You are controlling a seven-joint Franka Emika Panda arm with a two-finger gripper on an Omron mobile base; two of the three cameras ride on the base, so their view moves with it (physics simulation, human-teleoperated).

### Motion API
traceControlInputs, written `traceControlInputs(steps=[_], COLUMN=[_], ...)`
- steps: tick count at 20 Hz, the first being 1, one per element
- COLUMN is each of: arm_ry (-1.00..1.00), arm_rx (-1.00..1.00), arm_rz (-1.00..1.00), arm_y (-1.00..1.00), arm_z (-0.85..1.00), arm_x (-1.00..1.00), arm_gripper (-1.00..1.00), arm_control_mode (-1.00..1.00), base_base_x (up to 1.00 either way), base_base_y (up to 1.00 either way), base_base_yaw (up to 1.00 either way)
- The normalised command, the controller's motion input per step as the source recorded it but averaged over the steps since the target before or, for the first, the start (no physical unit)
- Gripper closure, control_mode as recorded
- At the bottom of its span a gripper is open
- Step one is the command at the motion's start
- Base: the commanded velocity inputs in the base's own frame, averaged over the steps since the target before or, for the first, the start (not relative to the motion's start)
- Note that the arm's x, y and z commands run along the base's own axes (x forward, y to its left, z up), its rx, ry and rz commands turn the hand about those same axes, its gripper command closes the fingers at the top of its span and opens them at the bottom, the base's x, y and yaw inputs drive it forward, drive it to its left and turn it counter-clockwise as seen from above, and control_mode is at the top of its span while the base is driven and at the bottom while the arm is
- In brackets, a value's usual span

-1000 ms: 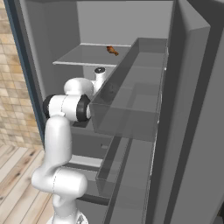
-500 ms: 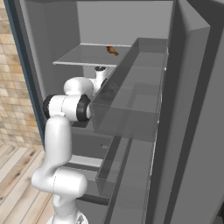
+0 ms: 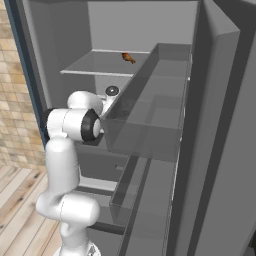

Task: Pick up each tangerine from the fridge and place one tangerine on each plate on the dining counter.

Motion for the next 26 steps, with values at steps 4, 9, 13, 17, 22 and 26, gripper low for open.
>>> traceControlInputs(steps=[4,9,13,17,22,26], arm_ry=[-0.07,-0.01,0.0,0.05,0.07,0.09], arm_rx=[0.04,0.01,0.0,0.0,0.0,0.0], arm_rz=[0.1,0.09,0.05,0.04,0.06,0.04], arm_y=[0.0,0.0,0.03,0.15,0.07,0.16], arm_z=[0.55,0.53,0.54,0.74,0.82,0.7], arm_x=[-0.91,-1.0,-1.0,-1.0,-1.0,-1.0], arm_gripper=[1.0,1.0,1.0,1.0,1.0,1.0], arm_control_mode=[-1.0,-1.0,-1.0,-1.0,-1.0,-1.0], base_base_x=[0.0,0.0,0.0,0.0,0.0,0.0], base_base_y=[0.0,0.0,0.0,0.0,0.0,0.0], base_base_yaw=[0.0,0.0,0.0,0.0,0.0,0.0])
